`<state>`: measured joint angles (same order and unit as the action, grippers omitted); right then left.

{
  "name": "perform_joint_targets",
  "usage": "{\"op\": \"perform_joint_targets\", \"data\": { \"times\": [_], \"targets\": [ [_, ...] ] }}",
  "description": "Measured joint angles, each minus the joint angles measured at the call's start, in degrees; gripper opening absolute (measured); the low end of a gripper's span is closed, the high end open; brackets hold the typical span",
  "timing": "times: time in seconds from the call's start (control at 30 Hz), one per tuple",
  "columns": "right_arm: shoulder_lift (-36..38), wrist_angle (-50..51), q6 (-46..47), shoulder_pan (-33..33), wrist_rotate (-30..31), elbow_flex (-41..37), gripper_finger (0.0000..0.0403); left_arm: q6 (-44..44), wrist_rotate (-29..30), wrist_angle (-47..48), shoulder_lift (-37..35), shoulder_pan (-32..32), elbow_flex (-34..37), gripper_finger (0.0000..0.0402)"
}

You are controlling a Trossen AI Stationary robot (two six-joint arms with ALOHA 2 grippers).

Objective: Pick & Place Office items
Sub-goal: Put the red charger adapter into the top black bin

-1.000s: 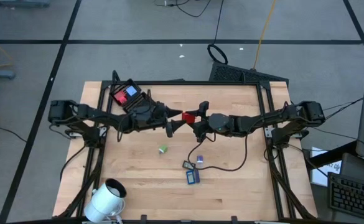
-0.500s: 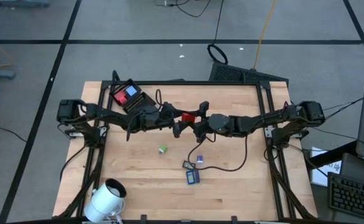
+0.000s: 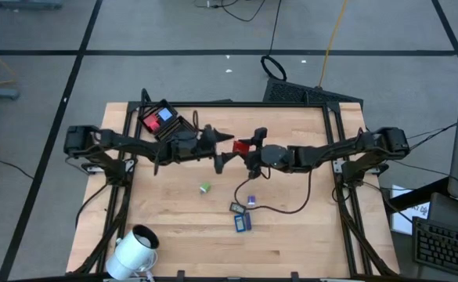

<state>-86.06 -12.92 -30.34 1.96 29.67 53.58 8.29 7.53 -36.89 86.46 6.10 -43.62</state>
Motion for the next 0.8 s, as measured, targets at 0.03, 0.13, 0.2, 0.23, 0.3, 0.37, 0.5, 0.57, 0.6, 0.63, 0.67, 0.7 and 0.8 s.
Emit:
{"op": "perform_joint_targets", "data": {
  "times": [0.03, 0.13, 0.2, 0.23, 0.3, 0.37, 0.5, 0.57, 0.6, 0.63, 0.67, 0.7, 0.8],
  "targets": [
    [0.5, 0.3, 1.7, 0.0, -0.7, 0.0, 0.0212, -1.6, 0.1, 2.6, -1.9, 0.4, 0.0, 0.0335],
    [1.4, 3.5, 4.9, -0.1, -3.1, 0.1, 0.0212, -4.4, 3.0, 12.2, -8.3, 1.5, 0.0, 0.0335],
    [2.2, 6.7, 6.7, -0.4, -4.5, 0.0, 0.0212, -5.4, 6.4, 19.4, -12.3, 2.2, 0.0, 0.0335],
    [2.5, 7.3, 7.8, -0.8, -5.3, 0.0, 0.0212, -5.5, 8.1, 23.3, -14.1, 2.6, 0.0, 0.0335],
    [3.3, 8.9, 10.3, -2.0, -7.3, -0.3, 0.0212, -5.7, 10.8, 29.7, -17.2, 3.4, 0.0, 0.0335],
    [3.7, 7.2, 11.9, -3.7, -9.2, -2.1, 0.0212, -5.7, 12.1, 34.0, -18.9, 4.0, 0.0, 0.0335],
    [5.2, 1.5, 14.5, -8.3, -14.2, -8.1, 0.0212, -6.3, 12.1, 36.9, -21.2, 4.8, 1.8, 0.0335],
    [6.6, -2.1, 16.2, -10.9, -16.8, -11.3, 0.0212, -8.0, 12.1, 34.4, -22.4, 4.9, 4.6, 0.0335],
    [7.4, -3.5, 16.9, -12.0, -18.1, -13.0, 0.0212, -9.2, 12.1, 32.6, -22.6, 5.0, 6.3, 0.0335],
    [8.1, -5.4, 17.6, -13.0, -19.5, -14.4, 0.0212, -10.7, 12.1, 29.6, -22.9, 5.0, 8.2, 0.0335],
    [8.9, -7.5, 18.1, -13.7, -21.0, -15.8, 0.0212, -11.9, 12.0, 27.1, -23.4, 5.2, 10.1, 0.0335],
    [9.9, -9.0, 18.4, -14.1, -22.3, -17.3, 0.0212, -12.4, 11.9, 24.9, -24.1, 5.5, 12.0, 0.0335],
    [13.1, -12.8, 19.0, -15.2, -24.2, -21.0, 0.0212, -12.7, 12.0, 18.9, -27.5, 7.6, 16.9, 0.0335]
  ]
}}
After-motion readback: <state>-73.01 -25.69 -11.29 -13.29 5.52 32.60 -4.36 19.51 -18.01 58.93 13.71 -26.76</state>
